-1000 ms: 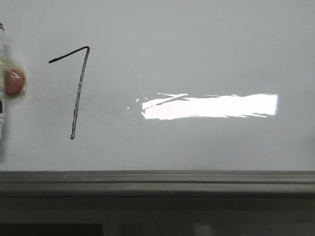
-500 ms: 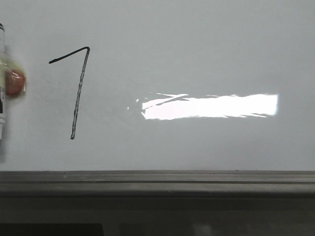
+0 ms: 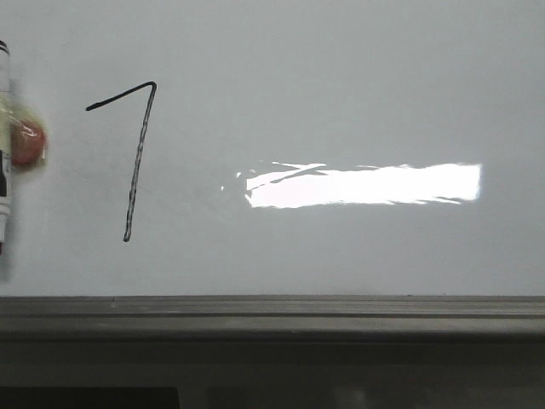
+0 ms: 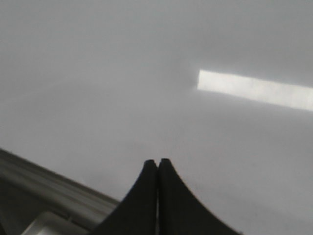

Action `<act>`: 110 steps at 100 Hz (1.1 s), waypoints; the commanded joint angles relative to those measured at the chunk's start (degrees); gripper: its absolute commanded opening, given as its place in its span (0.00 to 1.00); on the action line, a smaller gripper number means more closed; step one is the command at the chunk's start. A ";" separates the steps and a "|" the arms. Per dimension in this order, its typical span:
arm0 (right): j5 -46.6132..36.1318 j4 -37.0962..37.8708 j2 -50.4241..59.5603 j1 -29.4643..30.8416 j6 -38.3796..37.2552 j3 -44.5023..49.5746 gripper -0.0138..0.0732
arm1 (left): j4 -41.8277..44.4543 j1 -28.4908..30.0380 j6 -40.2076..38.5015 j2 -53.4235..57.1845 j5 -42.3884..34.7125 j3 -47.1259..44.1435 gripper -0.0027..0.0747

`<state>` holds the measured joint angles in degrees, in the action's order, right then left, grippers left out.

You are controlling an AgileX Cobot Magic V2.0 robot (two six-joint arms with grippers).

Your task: Write number 7 on whiteboard

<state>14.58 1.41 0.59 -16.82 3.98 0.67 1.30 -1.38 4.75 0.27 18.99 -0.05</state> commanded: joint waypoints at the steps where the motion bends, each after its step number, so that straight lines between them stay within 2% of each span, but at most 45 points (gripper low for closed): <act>1: 1.57 1.55 0.96 0.38 -0.13 0.90 0.09 | -0.09 0.21 -0.08 1.65 -2.99 -1.34 0.01; 25: 2.36 2.80 0.96 0.59 -0.13 0.90 0.09 | -0.09 0.21 -0.08 1.65 -2.99 -1.34 0.01; 34: 2.36 3.07 0.96 3.00 -0.13 0.90 0.09 | -0.09 0.21 -0.08 1.65 -2.99 -1.34 0.01; 44: 2.62 3.07 0.96 8.45 -0.35 0.90 0.09 | -0.09 0.21 -0.08 1.65 -2.99 -1.34 0.01; 68: 2.75 3.07 0.96 26.31 -1.26 0.90 0.09 | -0.09 0.21 -0.08 1.65 -2.99 -1.34 0.01; 77: 2.75 3.07 0.96 30.94 -2.15 0.90 0.09 | -0.09 0.21 -0.08 1.65 -2.99 -1.34 0.01; 110: 3.38 3.07 0.96 32.18 -2.15 0.90 0.09 | -0.09 0.21 -0.08 1.65 -2.99 -1.34 0.01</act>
<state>18.76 3.48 0.59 14.92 2.08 0.67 1.30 -1.38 4.75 0.27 18.99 -0.05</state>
